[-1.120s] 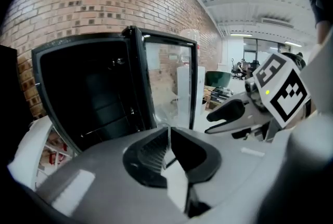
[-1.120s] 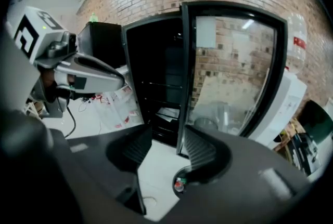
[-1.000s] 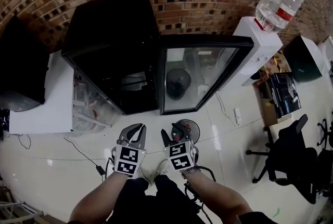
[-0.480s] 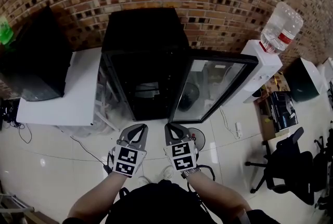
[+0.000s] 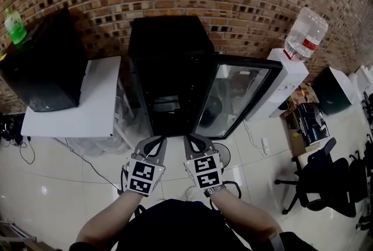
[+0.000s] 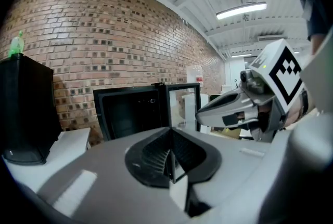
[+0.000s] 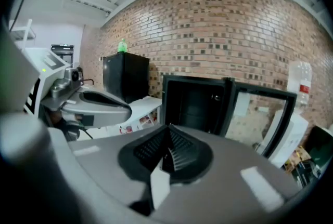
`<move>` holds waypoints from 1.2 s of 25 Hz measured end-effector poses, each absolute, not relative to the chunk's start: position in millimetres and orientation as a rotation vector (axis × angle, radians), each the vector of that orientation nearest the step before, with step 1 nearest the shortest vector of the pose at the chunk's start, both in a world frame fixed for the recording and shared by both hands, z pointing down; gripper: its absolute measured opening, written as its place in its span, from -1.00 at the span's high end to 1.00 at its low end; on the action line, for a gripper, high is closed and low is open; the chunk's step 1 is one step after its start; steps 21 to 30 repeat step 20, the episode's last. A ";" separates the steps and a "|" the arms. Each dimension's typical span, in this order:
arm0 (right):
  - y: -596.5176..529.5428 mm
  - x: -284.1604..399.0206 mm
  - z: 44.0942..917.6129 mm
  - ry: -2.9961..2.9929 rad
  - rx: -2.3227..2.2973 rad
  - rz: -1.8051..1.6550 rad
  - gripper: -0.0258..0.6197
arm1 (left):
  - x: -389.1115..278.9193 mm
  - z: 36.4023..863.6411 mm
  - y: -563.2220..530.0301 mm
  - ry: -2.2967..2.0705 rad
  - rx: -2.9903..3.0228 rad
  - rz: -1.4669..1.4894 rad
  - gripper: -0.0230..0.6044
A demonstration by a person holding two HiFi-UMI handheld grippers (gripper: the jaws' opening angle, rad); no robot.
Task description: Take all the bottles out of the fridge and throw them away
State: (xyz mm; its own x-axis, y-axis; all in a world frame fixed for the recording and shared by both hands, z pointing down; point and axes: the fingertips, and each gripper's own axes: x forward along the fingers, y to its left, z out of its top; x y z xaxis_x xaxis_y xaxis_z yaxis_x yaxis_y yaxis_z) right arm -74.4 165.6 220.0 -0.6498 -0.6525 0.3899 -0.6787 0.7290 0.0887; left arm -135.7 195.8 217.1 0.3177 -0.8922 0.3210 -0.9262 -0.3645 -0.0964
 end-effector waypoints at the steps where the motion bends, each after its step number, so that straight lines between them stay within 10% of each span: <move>1: 168.7 -75.5 217.0 -2.539 1.028 0.086 0.92 | -135.8 214.5 198.6 -1.707 2.471 0.488 0.92; 30: 203.7 -87.6 193.8 -2.560 1.025 0.031 0.92 | -138.1 192.8 223.5 -1.727 2.520 0.460 0.91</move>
